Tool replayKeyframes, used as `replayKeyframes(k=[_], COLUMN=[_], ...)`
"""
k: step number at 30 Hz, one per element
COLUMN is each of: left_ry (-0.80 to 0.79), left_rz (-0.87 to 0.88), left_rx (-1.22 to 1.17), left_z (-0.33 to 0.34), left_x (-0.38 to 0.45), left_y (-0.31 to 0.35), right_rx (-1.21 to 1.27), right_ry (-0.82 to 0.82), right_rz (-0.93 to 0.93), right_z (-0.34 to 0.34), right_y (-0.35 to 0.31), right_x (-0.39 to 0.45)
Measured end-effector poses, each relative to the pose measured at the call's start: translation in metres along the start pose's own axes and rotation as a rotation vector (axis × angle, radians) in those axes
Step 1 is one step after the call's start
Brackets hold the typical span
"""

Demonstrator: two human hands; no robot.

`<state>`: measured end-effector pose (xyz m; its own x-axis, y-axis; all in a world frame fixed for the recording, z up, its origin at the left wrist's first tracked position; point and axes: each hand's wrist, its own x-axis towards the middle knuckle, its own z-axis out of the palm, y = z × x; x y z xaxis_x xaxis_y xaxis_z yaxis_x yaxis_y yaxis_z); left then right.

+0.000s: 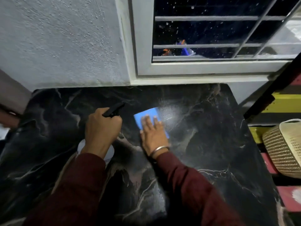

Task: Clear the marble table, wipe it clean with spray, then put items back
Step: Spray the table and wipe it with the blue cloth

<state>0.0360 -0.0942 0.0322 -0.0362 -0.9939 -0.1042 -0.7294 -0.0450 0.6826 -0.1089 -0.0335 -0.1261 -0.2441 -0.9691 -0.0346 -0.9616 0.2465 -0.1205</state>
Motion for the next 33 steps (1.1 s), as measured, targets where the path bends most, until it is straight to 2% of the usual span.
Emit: replayKeyframes(k=[2,3,5,7,10,11,13,15,17,22,24,26,28,31,33], left_ry=[-0.016,-0.021,-0.047,-0.068,-0.071,-0.067,-0.066,-0.060,-0.070,-0.070,-0.078,-0.103,-0.116,-0.119,-0.129], left_rz=[0.023,0.032,0.054,0.058,0.081,0.087,0.111,0.131,0.140,0.081,0.085,0.097,0.096,0.065,0.071], left_rx=[0.036,0.043,0.041,0.057,0.031,0.036,0.058,0.049,0.058,0.063,0.064,0.071,0.067,0.048,0.045], left_z=[-0.003,-0.004,-0.007,-0.012,-0.021,-0.025,-0.034,-0.045,-0.054,-0.069,-0.073,-0.079,-0.083,-0.089,-0.093], left_x=[-0.009,-0.012,-0.020,-0.027,-0.034,-0.034,-0.037,-0.041,-0.049,-0.068,-0.074,-0.082,-0.088,-0.094,-0.095], left_y=[-0.004,-0.006,-0.010,-0.015,-0.027,-0.031,-0.039,-0.045,-0.048,-0.054,-0.059,-0.066,-0.075,-0.088,-0.096], right_rx=[-0.052,-0.031,0.012,-0.057,-0.010,0.020,0.062,0.070,0.063,0.125,0.121,0.060,0.017,0.028,0.069], right_ry=[-0.107,-0.147,-0.111,-0.021,0.073,0.082,0.093,0.111,0.122,0.005,-0.119,-0.129,-0.042,0.042,0.009], right_rz=[-0.384,-0.503,-0.523,-0.322,0.322,0.454,0.648,0.696,0.562,-0.081,-0.360,-0.479,-0.319,0.293,0.537], right_z=[0.000,-0.003,-0.012,-0.017,-0.032,-0.037,-0.039,-0.032,-0.018,0.011,0.007,0.005,-0.002,-0.016,-0.025], right_y=[-0.057,-0.065,-0.035,0.027,0.141,0.164,0.166,0.117,0.044,-0.131,-0.142,-0.104,-0.043,0.054,0.082], right_x=[-0.053,-0.077,-0.095,-0.088,-0.080,-0.087,-0.107,-0.117,-0.116,-0.149,-0.187,-0.210,-0.212,-0.218,-0.241])
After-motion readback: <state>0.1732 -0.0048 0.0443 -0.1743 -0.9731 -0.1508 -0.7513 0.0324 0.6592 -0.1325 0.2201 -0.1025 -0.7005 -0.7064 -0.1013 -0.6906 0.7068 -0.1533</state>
